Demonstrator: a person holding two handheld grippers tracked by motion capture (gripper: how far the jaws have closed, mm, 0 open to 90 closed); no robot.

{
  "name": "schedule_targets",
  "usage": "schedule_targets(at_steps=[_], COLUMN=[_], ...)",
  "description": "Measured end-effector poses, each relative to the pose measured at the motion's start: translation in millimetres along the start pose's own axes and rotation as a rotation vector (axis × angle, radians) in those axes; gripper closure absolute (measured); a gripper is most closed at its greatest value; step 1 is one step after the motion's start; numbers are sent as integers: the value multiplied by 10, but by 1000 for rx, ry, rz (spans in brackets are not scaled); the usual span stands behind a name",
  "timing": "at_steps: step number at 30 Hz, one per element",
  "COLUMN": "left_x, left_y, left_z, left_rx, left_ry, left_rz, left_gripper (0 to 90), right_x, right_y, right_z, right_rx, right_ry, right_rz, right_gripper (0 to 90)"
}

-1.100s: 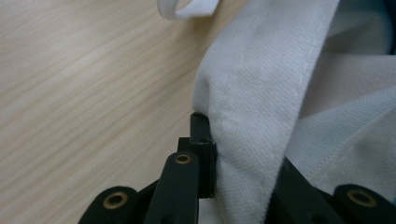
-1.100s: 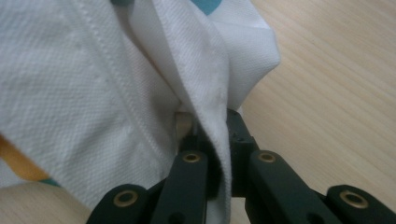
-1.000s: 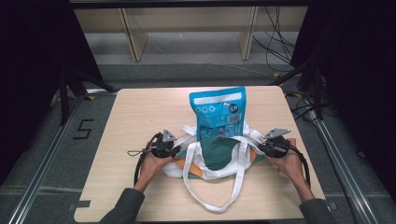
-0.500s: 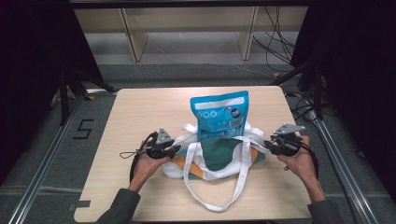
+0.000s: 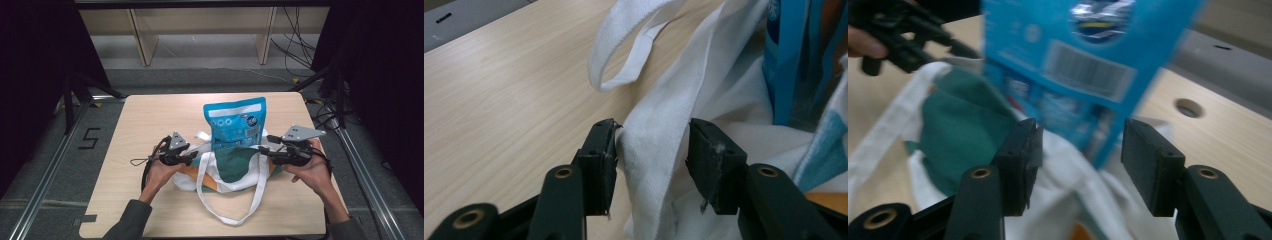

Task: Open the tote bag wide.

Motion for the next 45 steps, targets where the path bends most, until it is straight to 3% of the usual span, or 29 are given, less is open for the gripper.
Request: schedule_targets(at_steps=[2, 4, 5, 6, 7, 8, 9, 11, 12, 13, 15, 17, 20, 22, 24, 26, 28, 30, 32, 33, 36, 38, 39, 40, 41, 42, 43, 44, 45], left_x=[8, 32, 47, 83, 83, 104, 127, 164, 164, 161, 177, 214, 362, 427, 481, 511, 518, 485, 424, 346, 201, 90, -21, -21, -120, -120, -148, -168, -226], left_y=[10, 11, 28, 35, 35, 42, 57, 101, 101, 133, 152, 174, 252, 252, 243, 242, 234, 220, 210, 174, 108, 56, -26, -26, -163, -163, -227, -270, -396], left_z=[30, 55, 75, 74, 74, 65, 54, 60, 60, 102, 122, 129, 31, -51, -129, -175, -183, -151, -68, 16, 145, 246, 327, 327, 359, 359, 364, 365, 355], left_rx=[16, -5, -9, -9, -9, -7, -12, -65, -65, -94, -74, -81, -162, -190, -159, -155, -156, -138, -129, -148, -121, -99, -104, -104, -106, -106, -114, -117, -156], left_ry=[8, 7, 12, 9, 9, 11, 19, 2, 2, -16, -24, -11, 28, 47, 82, 106, 108, 117, 99, 52, 14, -17, -48, -48, -61, -61, -70, -77, -91], left_rz=[-11, -23, -19, -33, -33, -35, -42, -46, -46, -50, -41, -38, -28, -29, -31, -42, -40, -5, 11, 14, 12, 12, -20, -20, -65, -65, -93, -103, -160], left_gripper=[528, 519, 515, 516, 522, 522, 531, 585, 621, 652, 727, 766, 789, 799, 809, 812, 801, 766, 664, 649, 601, 597, 597, 593, 590, 587, 587, 582, 574], right_x=[43, 201, 300, 328, 328, 324, 307, 246, 246, 199, 183, 191, 268, 327, 377, 387, 399, 393, 370, 327, 231, 17, -67, -67, -171, -171, -237, -285, -343], right_y=[15, 91, 128, 147, 147, 148, 156, 195, 195, 258, 293, 326, 398, 490, 567, 602, 605, 606, 571, 559, 518, 416, 345, 345, 245, 245, 164, 115, -33], right_z=[7, 0, -33, -74, -74, -112, -124, -141, -141, -191, -280, -370, -523, -628, -727, -786, -815, -815, -744, -675, -523, -277, -207, -207, -141, -141, -109, -99, -87], right_rx=[-18, -38, -44, -85, -85, -160, -169, -186, -186, -147, -134, -119, -128, -146, -184, -165, -174, -176, -122, -103, -89, -78, -83, -83, -67, -67, -69, -55, -85], right_ry=[2, 11, 41, 72, 72, 102, 118, 136, 136, 156, 178, 210, 253, 286, 318, 336, 334, 332, 295, 269, 220, 142, 117, 117, 87, 87, 79, 79, 80], right_rz=[20, 55, 68, 88, 88, 77, 84, 121, 121, 152, 172, 194, 223, 227, 238, 214, 204, 188, 182, 199, 198, 169, 148, 148, 102, 102, 83, 48, -7], right_gripper=[485, 490, 579, 639, 639, 752, 781, 830, 830, 840, 855, 863, 868, 867, 867, 869, 869, 864, 767, 721, 666, 634, 626, 626, 619, 619, 618, 622, 626])
Point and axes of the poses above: each handheld gripper's, and its own axes: x roughly forward along the jaws, z roughly out of its top, y roughly to its left, the point moved 4 cm from there along x, roughly forward along the jaws, and after that the axes turned 10 degrees about -y, right-handed, at the moved point
